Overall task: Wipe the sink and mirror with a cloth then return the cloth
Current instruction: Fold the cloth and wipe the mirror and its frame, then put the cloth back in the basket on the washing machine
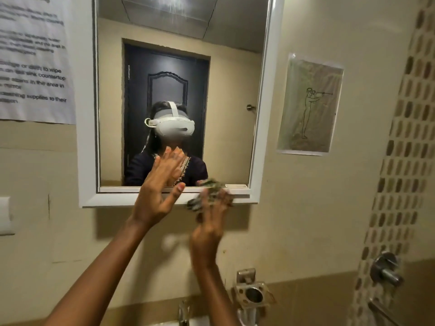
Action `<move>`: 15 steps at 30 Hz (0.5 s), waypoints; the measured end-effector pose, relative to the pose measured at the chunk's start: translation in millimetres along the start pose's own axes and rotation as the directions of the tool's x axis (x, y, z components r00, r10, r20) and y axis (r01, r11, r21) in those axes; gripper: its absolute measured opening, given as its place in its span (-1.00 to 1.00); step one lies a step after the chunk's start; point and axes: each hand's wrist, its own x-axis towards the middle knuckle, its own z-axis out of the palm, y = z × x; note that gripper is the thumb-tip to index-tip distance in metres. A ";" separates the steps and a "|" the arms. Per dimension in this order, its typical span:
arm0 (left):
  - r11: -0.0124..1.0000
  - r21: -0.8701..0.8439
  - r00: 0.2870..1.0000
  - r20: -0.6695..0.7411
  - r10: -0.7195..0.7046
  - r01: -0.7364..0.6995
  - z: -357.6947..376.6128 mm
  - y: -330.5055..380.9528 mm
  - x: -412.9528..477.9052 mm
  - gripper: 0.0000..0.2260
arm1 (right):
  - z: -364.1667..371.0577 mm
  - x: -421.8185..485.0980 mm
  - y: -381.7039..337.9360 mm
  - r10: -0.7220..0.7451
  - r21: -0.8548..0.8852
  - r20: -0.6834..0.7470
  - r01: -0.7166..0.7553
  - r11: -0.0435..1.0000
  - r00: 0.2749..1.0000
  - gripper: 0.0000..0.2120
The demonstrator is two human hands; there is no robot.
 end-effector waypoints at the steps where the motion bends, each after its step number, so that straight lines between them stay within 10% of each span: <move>1: 0.995 -0.087 0.999 -0.015 -0.047 0.045 -4.0 2.8 -2.3 -0.51 | 11.5 -11.1 -9.2 -0.075 -0.030 0.080 0.077 0.997 0.994 -0.23; 8: 0.810 -0.350 0.812 -0.187 -0.552 0.470 -10.2 35.9 -82.2 -0.80 | -16.8 -21.5 -17.8 -0.386 -0.013 0.553 0.472 0.882 0.738 -0.37; 12: 0.420 -0.597 0.667 0.276 -0.692 0.684 4.6 42.9 -97.9 -0.87 | -69.6 -21.2 -14.1 -0.250 0.050 0.554 0.267 0.962 0.795 -0.19; 15: 0.369 -0.616 0.690 0.429 -0.584 0.696 27.0 53.0 -99.6 -0.86 | -108.6 -13.4 -19.2 -0.141 0.066 0.616 0.127 0.990 0.775 -0.24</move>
